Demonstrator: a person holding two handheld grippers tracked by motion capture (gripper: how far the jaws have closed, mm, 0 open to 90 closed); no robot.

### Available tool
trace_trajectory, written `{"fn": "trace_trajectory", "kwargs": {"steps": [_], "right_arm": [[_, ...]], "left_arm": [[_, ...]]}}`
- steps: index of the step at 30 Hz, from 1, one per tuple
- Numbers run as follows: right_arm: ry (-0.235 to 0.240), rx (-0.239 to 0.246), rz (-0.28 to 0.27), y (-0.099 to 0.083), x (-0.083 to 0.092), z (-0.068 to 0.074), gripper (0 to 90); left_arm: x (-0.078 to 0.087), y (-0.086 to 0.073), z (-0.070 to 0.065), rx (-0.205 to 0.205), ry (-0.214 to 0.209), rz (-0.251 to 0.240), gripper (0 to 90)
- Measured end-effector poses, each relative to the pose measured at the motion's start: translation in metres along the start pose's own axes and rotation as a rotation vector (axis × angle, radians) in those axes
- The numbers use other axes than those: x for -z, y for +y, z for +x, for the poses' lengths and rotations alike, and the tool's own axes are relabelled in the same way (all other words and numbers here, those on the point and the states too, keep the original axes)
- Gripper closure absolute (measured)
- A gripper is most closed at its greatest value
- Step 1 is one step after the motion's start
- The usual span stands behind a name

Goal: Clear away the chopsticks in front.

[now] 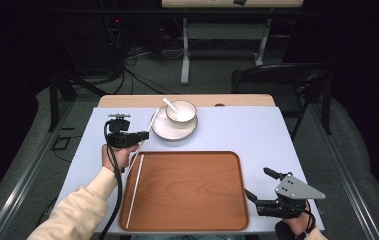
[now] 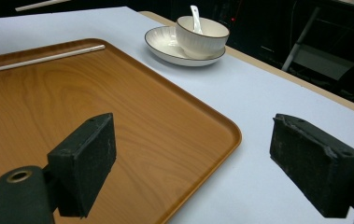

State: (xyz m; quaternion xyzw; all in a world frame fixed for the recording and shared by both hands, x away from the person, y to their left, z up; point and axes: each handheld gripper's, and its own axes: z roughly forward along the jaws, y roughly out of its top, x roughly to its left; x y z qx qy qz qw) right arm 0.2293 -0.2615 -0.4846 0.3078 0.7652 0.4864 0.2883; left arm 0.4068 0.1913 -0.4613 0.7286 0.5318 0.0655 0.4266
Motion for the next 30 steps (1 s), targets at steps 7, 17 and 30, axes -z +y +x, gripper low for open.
{"fn": "trace_trajectory", "kwargs": {"steps": [7, 17, 30], "right_arm": [[-0.005, -0.001, 0.000, 0.000, 0.001, 0.000, 13.9], [-0.004, -0.002, -0.002, 0.000, 0.001, 0.001, 13.9], [-0.005, 0.000, -0.002, -0.001, 0.002, 0.001, 13.9]], "left_arm": [[0.012, -0.015, -0.006, 0.010, -0.022, -0.023, 84.4], [0.019, -0.047, -0.019, -0.007, -0.034, -0.017, 84.4], [0.027, -0.080, -0.008, 0.042, -0.013, -0.028, 84.4]]}}
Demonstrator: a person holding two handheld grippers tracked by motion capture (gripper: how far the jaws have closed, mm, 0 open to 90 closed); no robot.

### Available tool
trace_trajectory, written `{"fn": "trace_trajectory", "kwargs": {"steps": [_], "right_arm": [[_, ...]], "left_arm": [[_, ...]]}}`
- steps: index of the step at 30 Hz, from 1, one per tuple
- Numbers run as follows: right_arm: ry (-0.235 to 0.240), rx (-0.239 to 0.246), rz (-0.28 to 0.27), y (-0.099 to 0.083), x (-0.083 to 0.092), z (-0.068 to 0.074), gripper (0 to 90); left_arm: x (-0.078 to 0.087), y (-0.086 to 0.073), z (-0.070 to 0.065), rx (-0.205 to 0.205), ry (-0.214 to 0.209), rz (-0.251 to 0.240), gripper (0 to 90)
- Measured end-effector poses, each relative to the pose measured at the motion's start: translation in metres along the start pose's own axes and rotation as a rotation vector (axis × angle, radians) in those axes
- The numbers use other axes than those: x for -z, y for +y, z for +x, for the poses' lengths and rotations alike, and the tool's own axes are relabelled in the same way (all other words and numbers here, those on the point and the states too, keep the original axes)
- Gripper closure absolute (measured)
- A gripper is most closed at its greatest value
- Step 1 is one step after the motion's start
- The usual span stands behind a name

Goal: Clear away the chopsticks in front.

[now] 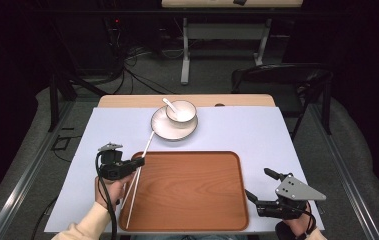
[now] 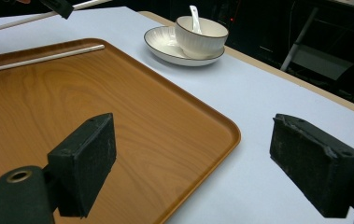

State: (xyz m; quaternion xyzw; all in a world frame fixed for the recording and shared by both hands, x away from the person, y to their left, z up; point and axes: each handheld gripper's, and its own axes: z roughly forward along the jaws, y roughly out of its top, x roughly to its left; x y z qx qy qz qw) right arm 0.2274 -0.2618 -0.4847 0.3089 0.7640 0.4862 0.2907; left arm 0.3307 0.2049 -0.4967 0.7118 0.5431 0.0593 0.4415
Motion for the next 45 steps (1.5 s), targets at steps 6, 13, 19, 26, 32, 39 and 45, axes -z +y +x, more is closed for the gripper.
{"fn": "trace_trajectory", "kwargs": {"steps": [6, 13, 19, 26, 32, 39, 45], "right_arm": [[0.001, 0.001, 0.002, 0.000, -0.001, 0.000, 13.9], [0.001, 0.004, -0.002, 0.000, 0.001, 0.000, 13.9], [0.005, 0.008, -0.004, 0.000, 0.000, 0.001, 13.9], [0.005, 0.001, -0.003, -0.001, 0.000, -0.001, 13.9], [0.008, 0.011, -0.004, 0.000, 0.001, 0.001, 13.9], [0.008, 0.015, 0.000, 0.001, -0.001, 0.002, 13.9], [0.007, 0.013, -0.005, 0.001, 0.001, 0.002, 14.0]], "left_arm": [[-0.001, -0.012, 0.004, 0.019, 0.012, 0.002, 84.4], [-0.008, -0.023, 0.012, 0.045, 0.069, 0.025, 84.3], [-0.013, -0.030, 0.019, 0.076, 0.115, 0.042, 84.3], [-0.019, -0.032, 0.021, 0.095, 0.169, 0.067, 84.3], [-0.019, -0.034, 0.022, 0.099, 0.187, 0.085, 84.3], [-0.020, -0.038, 0.025, 0.131, 0.198, 0.101, 84.3], [-0.023, -0.039, 0.028, 0.148, 0.196, 0.122, 84.1]]}}
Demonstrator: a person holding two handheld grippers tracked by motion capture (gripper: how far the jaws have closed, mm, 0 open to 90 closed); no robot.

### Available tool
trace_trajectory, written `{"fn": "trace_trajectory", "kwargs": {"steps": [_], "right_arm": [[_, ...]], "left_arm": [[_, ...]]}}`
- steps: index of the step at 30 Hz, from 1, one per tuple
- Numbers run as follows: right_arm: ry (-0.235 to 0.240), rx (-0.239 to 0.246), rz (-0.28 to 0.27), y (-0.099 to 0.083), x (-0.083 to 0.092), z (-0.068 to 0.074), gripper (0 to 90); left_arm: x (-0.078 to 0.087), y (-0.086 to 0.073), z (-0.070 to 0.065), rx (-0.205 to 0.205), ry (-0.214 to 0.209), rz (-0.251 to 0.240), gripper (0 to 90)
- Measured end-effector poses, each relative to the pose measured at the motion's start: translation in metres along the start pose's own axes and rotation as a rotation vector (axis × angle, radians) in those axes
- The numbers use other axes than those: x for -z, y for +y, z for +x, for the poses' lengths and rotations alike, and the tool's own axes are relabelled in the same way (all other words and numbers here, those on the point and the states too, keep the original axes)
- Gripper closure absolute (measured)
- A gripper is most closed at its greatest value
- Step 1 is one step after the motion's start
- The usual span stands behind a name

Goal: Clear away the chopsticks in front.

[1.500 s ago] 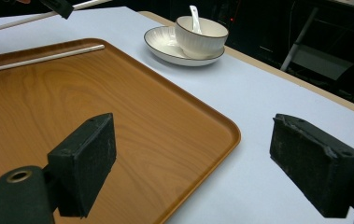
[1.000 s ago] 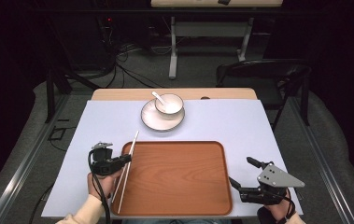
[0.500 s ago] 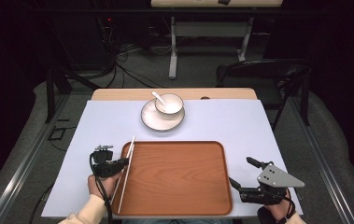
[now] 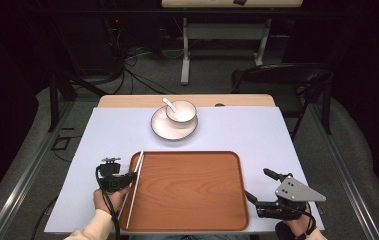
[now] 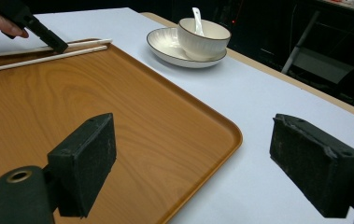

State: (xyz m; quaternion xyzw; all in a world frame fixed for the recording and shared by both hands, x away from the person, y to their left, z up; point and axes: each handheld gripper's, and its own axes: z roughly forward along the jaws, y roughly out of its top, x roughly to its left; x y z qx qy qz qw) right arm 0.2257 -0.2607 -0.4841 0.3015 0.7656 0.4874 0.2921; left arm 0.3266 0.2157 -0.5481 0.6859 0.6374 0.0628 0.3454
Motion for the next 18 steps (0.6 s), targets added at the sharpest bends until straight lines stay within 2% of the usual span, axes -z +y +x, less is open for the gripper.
{"fn": "trace_trajectory", "kwargs": {"steps": [5, 14, 18], "right_arm": [[0.002, -0.001, -0.001, 0.0001, 0.0002, 0.0005, 14.0], [0.004, 0.000, 0.001, 0.0001, -0.0007, 0.0005, 13.9], [0.004, 0.002, 0.002, 0.0000, -0.0007, 0.0005, 13.9]], "left_arm": [[-0.0007, 0.0000, -0.0003, -0.011, 0.004, 0.005, 83.5], [-0.0001, 0.0017, -0.0032, -0.041, -0.002, 0.015, 66.3], [0.0049, 0.0041, -0.0070, -0.061, 0.000, -0.012, 56.9]]}}
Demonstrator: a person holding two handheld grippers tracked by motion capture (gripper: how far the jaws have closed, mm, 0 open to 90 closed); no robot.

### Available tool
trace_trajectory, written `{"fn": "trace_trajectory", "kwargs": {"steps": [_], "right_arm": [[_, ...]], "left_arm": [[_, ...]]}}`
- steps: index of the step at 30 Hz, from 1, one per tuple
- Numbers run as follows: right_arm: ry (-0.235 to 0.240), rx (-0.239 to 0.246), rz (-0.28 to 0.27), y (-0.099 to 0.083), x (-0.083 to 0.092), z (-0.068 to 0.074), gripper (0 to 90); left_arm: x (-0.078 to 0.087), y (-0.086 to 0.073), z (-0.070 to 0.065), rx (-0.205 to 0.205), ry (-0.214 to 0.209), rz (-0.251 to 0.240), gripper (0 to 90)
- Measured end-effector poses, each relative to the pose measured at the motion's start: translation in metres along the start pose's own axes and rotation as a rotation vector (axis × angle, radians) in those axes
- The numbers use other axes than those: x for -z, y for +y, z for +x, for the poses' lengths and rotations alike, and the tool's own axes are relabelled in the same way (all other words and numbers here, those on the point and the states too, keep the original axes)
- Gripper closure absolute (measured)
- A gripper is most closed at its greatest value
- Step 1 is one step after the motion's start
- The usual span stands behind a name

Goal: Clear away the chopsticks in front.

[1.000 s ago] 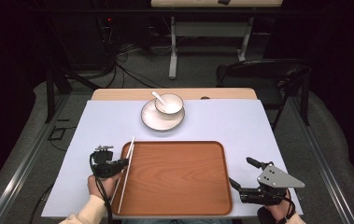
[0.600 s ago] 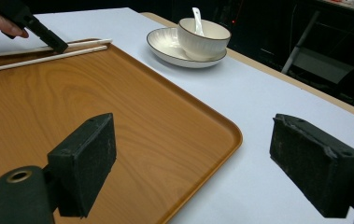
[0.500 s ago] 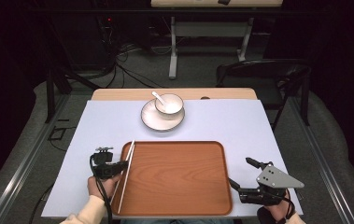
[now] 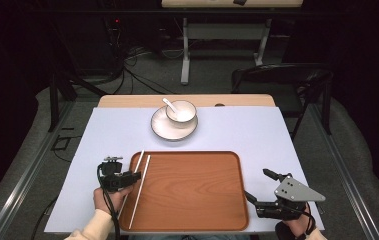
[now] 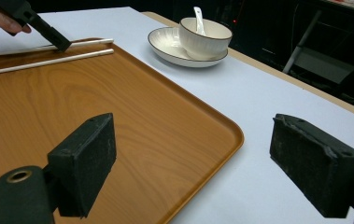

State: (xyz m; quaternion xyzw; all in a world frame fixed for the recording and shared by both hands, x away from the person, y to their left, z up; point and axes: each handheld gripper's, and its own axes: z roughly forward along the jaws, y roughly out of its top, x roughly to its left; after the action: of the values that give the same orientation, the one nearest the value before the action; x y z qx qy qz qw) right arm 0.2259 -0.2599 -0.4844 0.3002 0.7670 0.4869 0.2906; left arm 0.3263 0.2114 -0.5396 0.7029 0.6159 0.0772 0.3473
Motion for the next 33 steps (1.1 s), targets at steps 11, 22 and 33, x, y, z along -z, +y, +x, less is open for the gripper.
{"fn": "trace_trajectory", "kwargs": {"steps": [11, 22, 33], "right_arm": [[-0.005, -0.001, -0.002, 0.000, 0.000, 0.000, 13.9], [-0.019, -0.003, 0.001, 0.000, 0.001, 0.000, 13.9], [-0.028, -0.006, 0.004, 0.000, 0.000, 0.000, 13.9]], "left_arm": [[0.033, 0.013, -0.001, -0.142, -0.016, -0.176, 27.6], [0.085, -0.012, 0.018, -0.303, -0.063, -0.375, 10.3], [0.105, -0.036, 0.021, -0.433, -0.060, -0.410, 0.4]]}}
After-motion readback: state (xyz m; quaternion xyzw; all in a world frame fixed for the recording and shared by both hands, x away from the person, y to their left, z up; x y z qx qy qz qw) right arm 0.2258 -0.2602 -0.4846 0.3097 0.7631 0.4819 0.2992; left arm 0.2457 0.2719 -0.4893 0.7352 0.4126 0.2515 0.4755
